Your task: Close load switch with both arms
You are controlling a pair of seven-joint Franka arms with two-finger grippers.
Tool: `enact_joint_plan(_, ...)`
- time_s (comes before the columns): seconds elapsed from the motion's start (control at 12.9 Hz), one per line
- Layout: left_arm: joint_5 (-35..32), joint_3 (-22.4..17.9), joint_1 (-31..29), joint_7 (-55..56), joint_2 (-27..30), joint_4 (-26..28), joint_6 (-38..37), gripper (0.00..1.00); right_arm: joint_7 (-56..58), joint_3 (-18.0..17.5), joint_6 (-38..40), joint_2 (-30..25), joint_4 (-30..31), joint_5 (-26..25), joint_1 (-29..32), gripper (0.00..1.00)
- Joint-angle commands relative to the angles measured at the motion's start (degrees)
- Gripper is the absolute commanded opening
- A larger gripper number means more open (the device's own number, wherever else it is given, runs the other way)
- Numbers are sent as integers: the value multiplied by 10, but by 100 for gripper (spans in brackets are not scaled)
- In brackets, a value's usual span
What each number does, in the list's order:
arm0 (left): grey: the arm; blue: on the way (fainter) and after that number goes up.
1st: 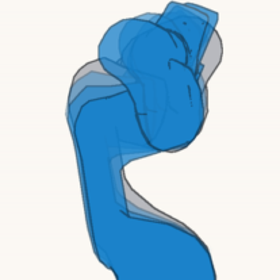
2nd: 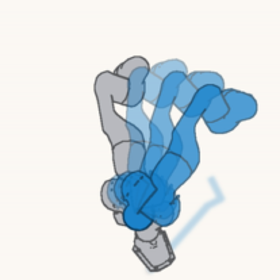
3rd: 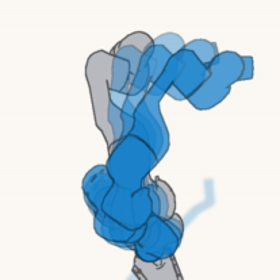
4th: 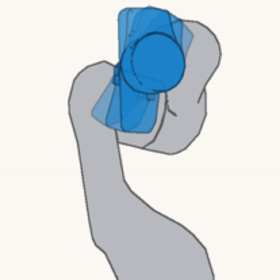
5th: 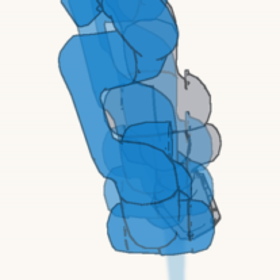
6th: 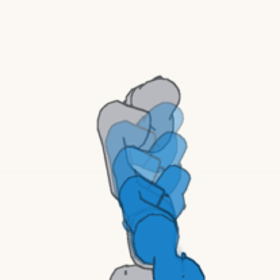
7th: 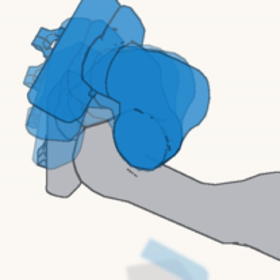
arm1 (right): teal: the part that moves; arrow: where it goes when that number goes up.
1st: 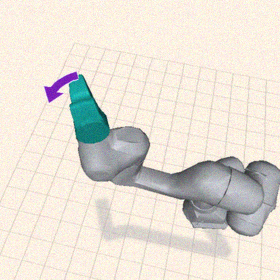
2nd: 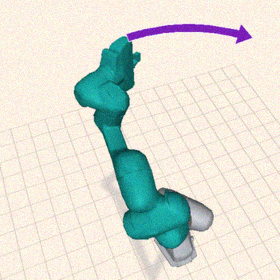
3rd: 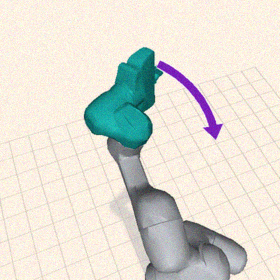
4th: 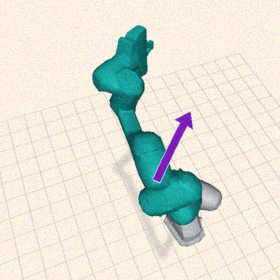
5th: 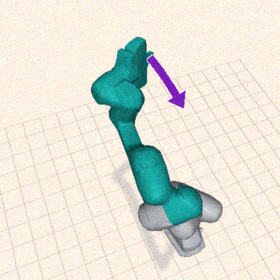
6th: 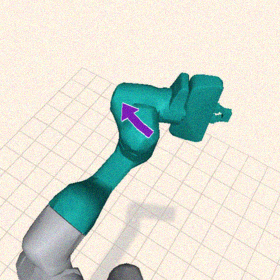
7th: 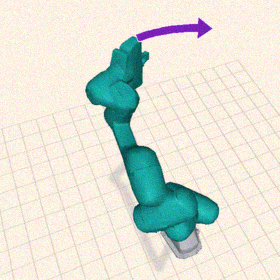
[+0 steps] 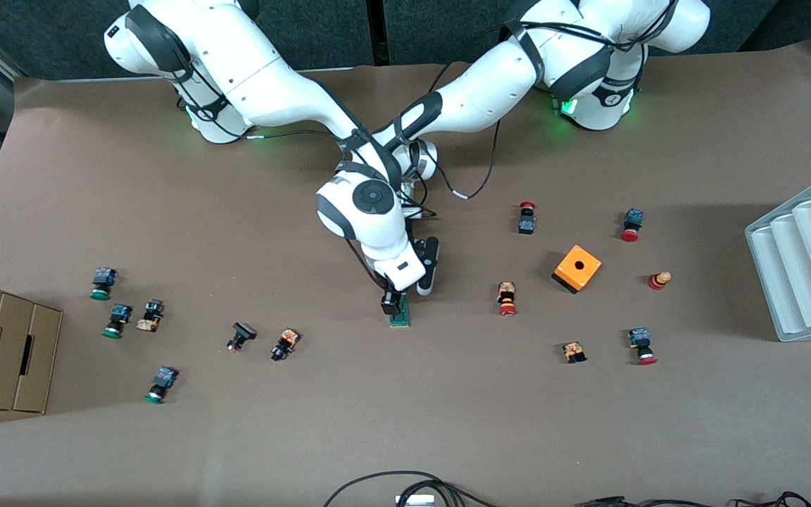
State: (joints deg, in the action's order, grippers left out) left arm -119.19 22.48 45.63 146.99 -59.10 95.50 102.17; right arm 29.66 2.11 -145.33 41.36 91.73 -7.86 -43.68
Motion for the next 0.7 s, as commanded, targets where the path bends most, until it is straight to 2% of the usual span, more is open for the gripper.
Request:
enact_joint_plan(0.0,-2,-6,6,9,-19,-13,-7,59,5,3,-7,5,-16,-11,11,75)
enact_joint_plan(0.46,-2,-6,6,9,-19,-13,-7,59,12,3,-7,6,-19,-11,11,75)
enact_joint_plan(0.62,-2,-6,6,8,-19,-13,-7,59,22,3,-7,6,-19,-10,12,71)
